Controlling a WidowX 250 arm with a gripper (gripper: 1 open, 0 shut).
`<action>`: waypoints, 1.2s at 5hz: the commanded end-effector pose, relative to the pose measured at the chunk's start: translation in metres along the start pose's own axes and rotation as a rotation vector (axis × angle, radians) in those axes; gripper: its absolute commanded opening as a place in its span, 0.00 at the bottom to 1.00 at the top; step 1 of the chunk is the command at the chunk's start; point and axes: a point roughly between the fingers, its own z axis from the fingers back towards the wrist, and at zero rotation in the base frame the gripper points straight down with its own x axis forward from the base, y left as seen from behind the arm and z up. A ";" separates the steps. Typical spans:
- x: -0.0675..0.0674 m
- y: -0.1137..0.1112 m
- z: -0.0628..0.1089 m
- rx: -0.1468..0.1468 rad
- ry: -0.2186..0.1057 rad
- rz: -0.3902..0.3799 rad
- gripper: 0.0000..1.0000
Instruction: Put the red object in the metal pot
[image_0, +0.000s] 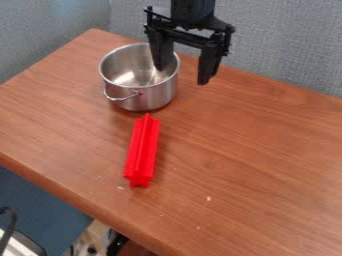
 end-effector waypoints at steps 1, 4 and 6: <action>-0.002 0.000 -0.006 0.000 0.017 0.002 1.00; -0.056 0.019 -0.024 0.039 0.048 0.044 1.00; -0.064 0.031 -0.041 0.029 0.034 0.086 1.00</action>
